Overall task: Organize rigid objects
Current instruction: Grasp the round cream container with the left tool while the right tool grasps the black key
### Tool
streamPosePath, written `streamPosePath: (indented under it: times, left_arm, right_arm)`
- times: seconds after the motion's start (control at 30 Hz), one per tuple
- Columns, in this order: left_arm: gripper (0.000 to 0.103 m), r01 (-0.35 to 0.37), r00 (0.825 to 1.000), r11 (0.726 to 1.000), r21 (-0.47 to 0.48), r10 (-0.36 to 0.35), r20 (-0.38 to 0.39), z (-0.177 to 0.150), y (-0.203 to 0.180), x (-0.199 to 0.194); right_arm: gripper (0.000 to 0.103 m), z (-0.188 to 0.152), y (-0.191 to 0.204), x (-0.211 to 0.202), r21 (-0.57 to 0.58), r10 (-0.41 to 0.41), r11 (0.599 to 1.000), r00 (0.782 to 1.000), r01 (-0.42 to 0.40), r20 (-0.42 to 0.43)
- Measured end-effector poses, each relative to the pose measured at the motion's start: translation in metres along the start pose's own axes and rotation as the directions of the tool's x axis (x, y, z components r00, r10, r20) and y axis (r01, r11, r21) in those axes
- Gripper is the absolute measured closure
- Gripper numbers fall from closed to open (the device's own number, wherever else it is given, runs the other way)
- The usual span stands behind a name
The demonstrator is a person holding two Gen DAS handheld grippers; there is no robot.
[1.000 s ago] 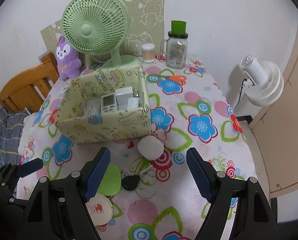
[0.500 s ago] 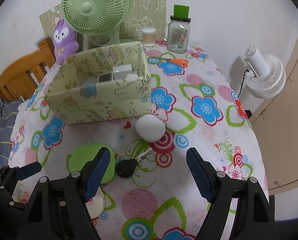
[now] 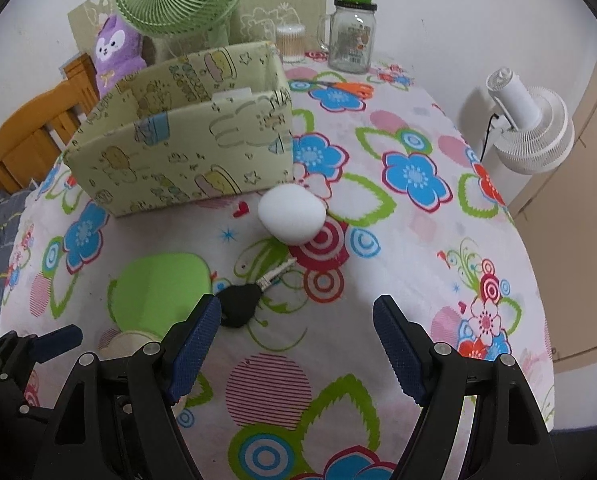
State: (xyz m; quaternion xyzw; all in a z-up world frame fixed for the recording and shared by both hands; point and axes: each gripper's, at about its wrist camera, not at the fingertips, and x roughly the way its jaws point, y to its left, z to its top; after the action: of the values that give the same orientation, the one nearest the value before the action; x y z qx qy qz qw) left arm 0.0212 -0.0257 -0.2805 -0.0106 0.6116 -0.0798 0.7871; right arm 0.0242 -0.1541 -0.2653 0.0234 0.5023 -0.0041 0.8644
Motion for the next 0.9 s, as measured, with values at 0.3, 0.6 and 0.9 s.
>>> streamPosePath:
  times: [0.3, 0.6, 0.9]
  left_arm:
    - [0.003, -0.017, 1.000, 1.000, 0.002, 0.017, -0.010, -0.004, -0.009, 0.010]
    - [0.006, -0.060, 0.998, 0.998, 0.033, 0.059, 0.010, -0.010, -0.017, 0.012]
    - [0.018, -0.099, 0.995, 0.995, 0.013, 0.098, 0.030, -0.019, -0.014, 0.006]
  right_arm:
    - [0.022, -0.009, 0.000, 0.010, -0.005, 0.002, 1.000, 0.999, -0.003, -0.038]
    - [0.022, -0.012, 0.003, 0.019, -0.015, 0.001, 1.000, 0.999, -0.002, -0.051]
    - [0.022, -0.011, 0.017, 0.026, -0.068, 0.008, 0.998, 0.998, -0.012, -0.056]
